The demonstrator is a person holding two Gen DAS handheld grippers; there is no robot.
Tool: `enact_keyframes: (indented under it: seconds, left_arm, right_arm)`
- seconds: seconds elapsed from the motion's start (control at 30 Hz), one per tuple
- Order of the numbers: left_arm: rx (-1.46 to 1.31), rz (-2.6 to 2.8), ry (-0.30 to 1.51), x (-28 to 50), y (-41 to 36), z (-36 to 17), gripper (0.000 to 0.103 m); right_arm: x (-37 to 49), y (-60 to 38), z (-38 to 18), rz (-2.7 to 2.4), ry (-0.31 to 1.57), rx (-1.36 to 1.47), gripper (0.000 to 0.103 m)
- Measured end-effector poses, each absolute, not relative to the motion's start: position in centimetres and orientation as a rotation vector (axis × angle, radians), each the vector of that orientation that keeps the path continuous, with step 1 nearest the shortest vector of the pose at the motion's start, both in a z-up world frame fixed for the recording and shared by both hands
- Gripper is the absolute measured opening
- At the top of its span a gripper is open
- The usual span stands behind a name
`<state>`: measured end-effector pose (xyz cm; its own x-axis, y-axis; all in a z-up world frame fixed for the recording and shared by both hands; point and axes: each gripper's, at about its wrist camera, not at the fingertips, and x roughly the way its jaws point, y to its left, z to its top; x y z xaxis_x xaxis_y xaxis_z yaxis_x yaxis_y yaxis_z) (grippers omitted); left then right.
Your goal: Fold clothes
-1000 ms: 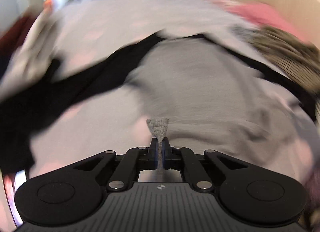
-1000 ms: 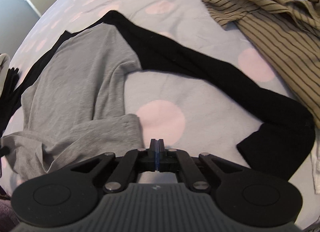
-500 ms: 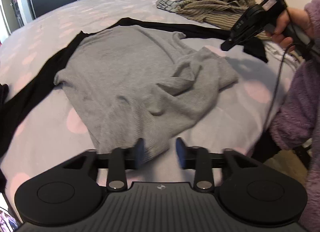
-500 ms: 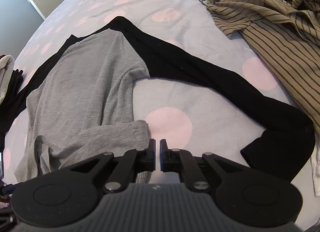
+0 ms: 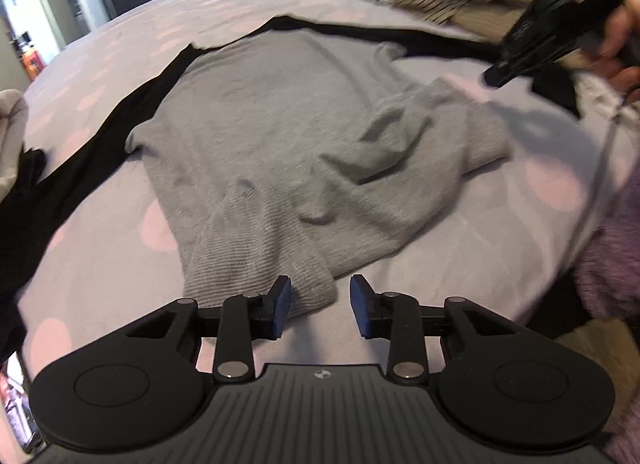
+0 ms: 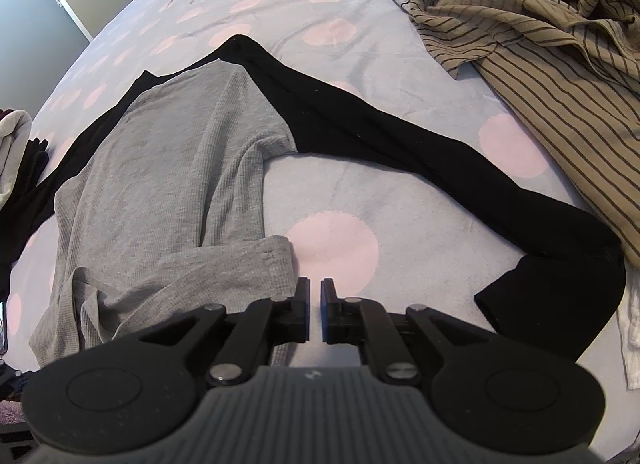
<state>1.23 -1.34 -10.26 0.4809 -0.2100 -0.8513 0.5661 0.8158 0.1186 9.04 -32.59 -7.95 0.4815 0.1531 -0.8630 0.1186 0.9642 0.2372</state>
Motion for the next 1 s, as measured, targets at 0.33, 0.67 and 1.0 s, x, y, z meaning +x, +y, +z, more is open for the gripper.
enact_keyframes:
  seconds: [0.33, 0.67, 1.0]
  left_arm:
    - [0.337, -0.459, 1.041, 3.4, -0.5, -11.0, 0.012]
    - [0.172, -0.46, 1.108, 4.4, 1.8, -10.9, 0.008]
    - [0.131, -0.481, 1.12, 4.8, 2.6, -10.9, 0.008]
  right_arm:
    - [9.9, -32.6, -6.6, 0.06, 1.015, 0.423, 0.011]
    - [13.6, -29.9, -8.3, -0.079, 1.135, 0.491, 0.032]
    - [13.6, -29.6, -9.3, -0.122, 1.172, 0.43, 0.013]
